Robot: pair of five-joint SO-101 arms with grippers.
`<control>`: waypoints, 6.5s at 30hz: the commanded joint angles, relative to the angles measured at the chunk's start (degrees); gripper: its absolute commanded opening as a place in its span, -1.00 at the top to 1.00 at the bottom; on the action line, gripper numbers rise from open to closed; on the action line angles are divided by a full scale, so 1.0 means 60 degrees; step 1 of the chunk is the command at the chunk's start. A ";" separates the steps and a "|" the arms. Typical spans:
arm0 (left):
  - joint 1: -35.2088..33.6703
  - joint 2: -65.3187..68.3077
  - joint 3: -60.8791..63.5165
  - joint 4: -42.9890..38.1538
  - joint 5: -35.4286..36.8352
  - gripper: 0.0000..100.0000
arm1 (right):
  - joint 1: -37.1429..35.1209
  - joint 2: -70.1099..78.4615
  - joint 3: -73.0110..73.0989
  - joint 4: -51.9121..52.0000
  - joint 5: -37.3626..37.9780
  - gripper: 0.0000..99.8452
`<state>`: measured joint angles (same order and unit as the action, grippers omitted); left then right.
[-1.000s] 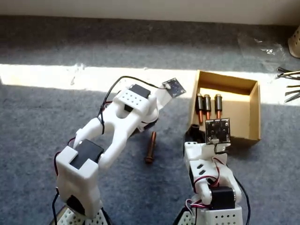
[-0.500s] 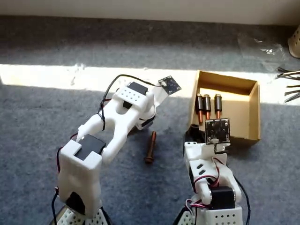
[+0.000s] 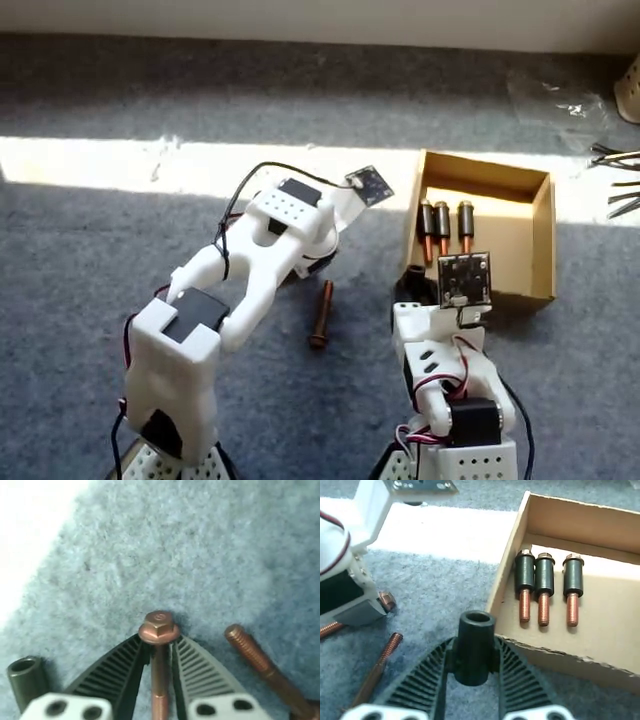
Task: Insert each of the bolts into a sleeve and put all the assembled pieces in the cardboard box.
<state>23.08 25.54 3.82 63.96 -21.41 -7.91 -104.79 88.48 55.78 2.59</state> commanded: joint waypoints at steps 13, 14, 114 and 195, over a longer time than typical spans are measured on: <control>-0.0110 -0.1062 -0.0374 -0.0249 0.0088 0.99 | -0.0842 -0.0081 0.0212 -0.0667 -0.0029 0.99; -0.0110 -0.1311 -0.0359 -0.0249 0.0088 0.99 | -0.1004 -0.0081 0.0300 -0.0886 -0.0029 0.99; -0.1531 -2.0535 0.9121 -0.3956 0.6066 0.98 | -0.5810 -0.0066 0.2249 -0.6249 -0.0029 0.99; 0.0535 -2.0549 1.1158 -0.5128 0.5656 0.99 | -0.5824 -0.0081 0.2249 -0.5971 0.0982 0.99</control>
<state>25.89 -96.92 71.25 33.19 12.70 -42.55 -104.70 95.52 20.18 7.87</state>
